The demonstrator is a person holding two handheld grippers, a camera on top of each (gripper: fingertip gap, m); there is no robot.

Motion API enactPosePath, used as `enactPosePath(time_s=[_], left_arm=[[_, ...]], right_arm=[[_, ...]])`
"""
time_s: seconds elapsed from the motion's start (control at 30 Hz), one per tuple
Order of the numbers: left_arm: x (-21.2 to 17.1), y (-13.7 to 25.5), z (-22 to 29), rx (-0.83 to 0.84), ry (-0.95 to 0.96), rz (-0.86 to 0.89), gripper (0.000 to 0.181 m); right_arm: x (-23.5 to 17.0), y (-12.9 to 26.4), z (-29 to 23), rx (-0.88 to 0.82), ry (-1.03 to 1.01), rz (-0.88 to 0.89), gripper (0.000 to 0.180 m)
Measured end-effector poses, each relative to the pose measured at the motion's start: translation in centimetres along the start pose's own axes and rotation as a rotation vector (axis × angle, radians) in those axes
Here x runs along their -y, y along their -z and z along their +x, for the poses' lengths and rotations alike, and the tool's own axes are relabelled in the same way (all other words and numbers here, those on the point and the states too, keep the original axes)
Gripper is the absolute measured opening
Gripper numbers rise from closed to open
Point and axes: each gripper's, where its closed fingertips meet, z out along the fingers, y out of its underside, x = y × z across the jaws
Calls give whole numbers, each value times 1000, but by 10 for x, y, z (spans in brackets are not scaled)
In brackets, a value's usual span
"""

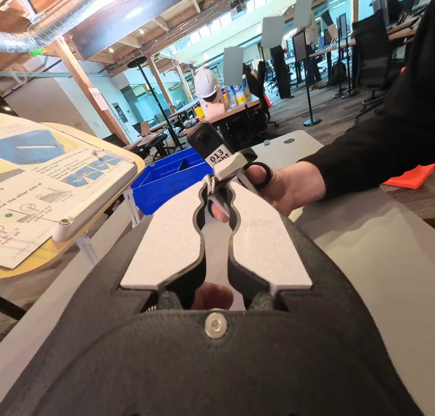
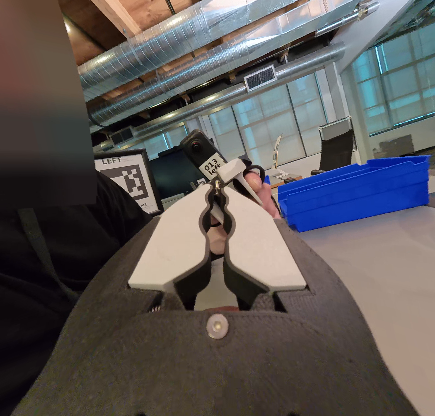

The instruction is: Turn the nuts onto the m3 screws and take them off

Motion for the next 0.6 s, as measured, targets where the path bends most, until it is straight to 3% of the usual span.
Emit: enactPosePath(time_s=[0.13,0.37,0.6], left_arm=[[1,1,0,2,-17,-9,4],[0,1,1,-23,14,-21,4],[2,3,-4,-83,244,22,3]], right_arm=[[-2,-1,-2,22,-24,0,4],[-2,-1,-3,26,-23,-3,4],[-4,-2,-2,-49,156,-78,4]])
